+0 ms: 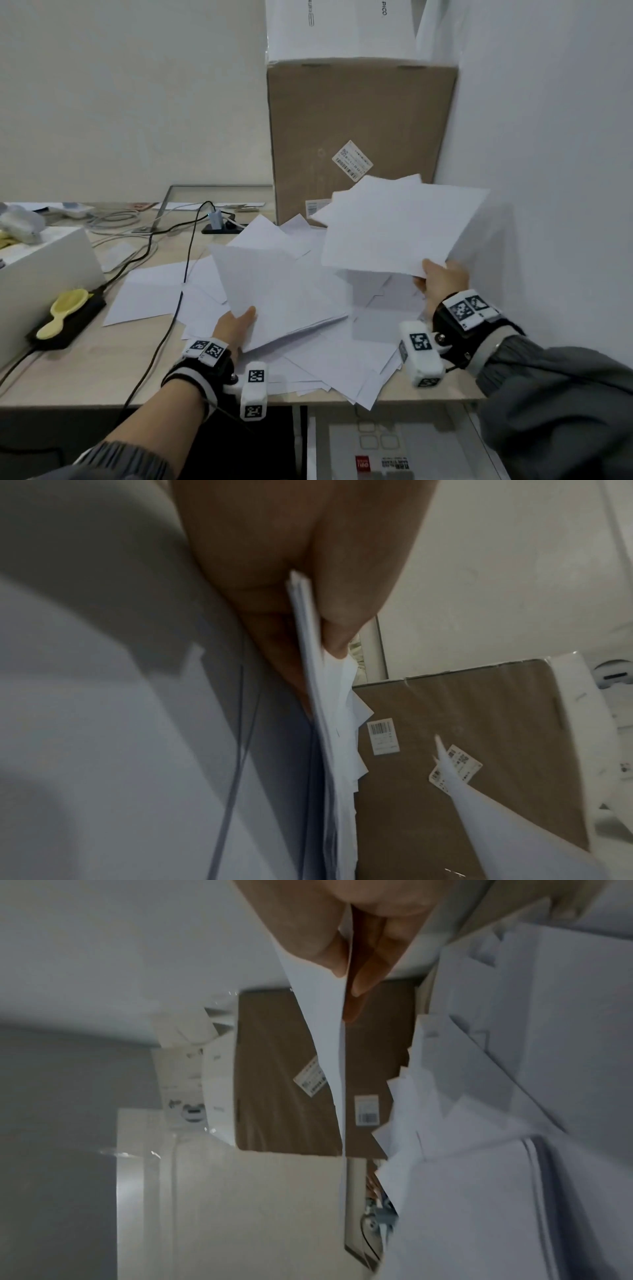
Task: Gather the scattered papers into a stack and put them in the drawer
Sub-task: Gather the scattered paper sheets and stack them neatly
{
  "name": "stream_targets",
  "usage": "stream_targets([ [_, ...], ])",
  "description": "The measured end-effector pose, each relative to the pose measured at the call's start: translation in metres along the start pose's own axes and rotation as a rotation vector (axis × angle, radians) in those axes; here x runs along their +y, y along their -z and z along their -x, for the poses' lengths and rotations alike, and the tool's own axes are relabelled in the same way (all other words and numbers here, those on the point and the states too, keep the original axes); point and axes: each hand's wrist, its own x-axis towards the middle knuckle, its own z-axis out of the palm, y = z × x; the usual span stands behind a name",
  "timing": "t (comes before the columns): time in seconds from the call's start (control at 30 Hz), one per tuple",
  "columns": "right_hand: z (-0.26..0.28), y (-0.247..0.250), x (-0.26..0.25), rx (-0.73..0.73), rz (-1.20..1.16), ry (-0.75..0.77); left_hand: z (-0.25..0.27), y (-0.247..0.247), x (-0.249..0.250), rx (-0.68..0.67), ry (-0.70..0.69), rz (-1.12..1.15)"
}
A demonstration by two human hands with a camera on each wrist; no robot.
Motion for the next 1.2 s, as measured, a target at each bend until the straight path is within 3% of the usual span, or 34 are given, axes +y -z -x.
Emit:
stream_targets([
  [0.13,0.014,-0.015,0.041,-0.123,0.106,-0.057,0.004,-0.003,0.003,-0.144,0.082,0.136],
  [0.33,0.014,-0.016,0.100,-0.338,0.461,-0.147,0.026,-0.017,0.017,-0.334,0.074,0.261],
  [0.5,0.007,-0.001,0.077,-0.397,0.628,-0.182,0.014,-0.015,0.005,-0.349,0.074,0.209],
  [0.63,-0.016,0.014,0.054,-0.319,0.706,-0.243,0.010,-0.012,0.000,-0.359,0.071,0.190],
  [0.73,-0.019,0.018,0.051,-0.238,0.629,-0.309,0.007,-0.012,-0.008,-0.294,0.073,0.191],
  [0.83,0.000,0.010,0.059,-0.225,0.352,-0.411,0.006,-0.017,-0.012,-0.210,0.068,0.230],
  [0.93,0.033,-0.011,0.071,-0.335,0.253,-0.504,0.009,-0.021,-0.009,-0.187,0.054,0.258],
  [1.2,0.084,-0.052,0.094,-0.602,0.416,-0.631,0.016,-0.023,0.001,-0.325,0.110,0.264],
])
